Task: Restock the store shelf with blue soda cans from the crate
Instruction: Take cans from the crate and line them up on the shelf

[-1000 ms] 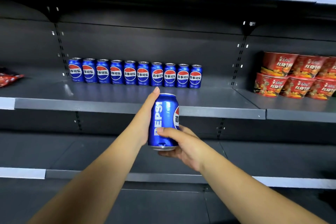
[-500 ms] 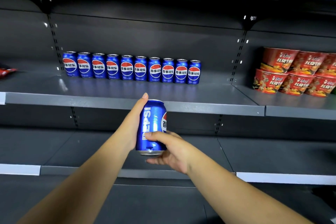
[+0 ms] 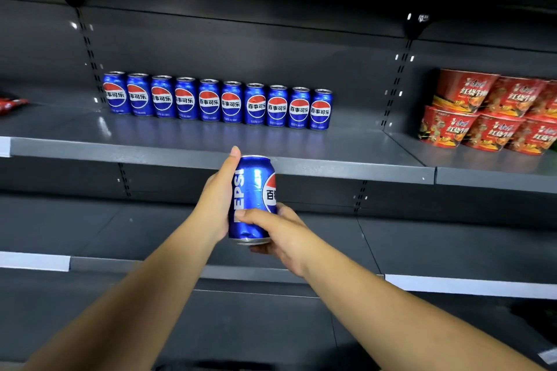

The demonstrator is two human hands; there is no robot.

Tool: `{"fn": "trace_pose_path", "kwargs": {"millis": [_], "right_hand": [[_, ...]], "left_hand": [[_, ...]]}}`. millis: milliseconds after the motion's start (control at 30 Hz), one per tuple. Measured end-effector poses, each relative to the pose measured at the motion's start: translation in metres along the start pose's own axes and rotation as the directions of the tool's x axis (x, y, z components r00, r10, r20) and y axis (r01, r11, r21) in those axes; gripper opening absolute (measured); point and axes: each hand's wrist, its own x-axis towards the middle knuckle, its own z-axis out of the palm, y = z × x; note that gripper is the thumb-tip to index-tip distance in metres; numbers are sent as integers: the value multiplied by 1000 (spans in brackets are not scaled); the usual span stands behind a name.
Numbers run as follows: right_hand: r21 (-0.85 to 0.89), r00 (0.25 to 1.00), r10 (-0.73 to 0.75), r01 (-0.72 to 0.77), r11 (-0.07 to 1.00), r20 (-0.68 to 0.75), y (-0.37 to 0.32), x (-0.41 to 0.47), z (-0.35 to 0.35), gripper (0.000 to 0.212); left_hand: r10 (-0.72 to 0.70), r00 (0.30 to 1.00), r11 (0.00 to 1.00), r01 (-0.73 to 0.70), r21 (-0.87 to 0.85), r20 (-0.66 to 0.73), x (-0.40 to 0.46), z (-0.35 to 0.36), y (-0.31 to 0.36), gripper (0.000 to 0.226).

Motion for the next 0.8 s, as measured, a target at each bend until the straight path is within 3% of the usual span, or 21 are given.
{"fn": "trace_pose_path", "kwargs": {"millis": [367, 467, 667, 800], "right_hand": [[-3, 999, 11, -11, 1000, 37, 12, -10, -11, 22], [-9, 1000, -4, 4, 1000, -2, 18, -11, -6, 40], [-30, 993, -74, 72, 997, -96, 19, -19, 7, 45], [-33, 990, -104, 101, 994, -92, 14, -25, 8, 51]], "left_hand": [[-20, 1000, 999, 20, -34, -1, -17, 4, -15, 50], [-10, 999, 1000, 9, -26, -45, -24, 1, -16, 52], [148, 989, 989, -147, 31, -27, -40, 1, -14, 60], [204, 979, 976, -203, 80, 2, -43, 2, -6, 35]]}}
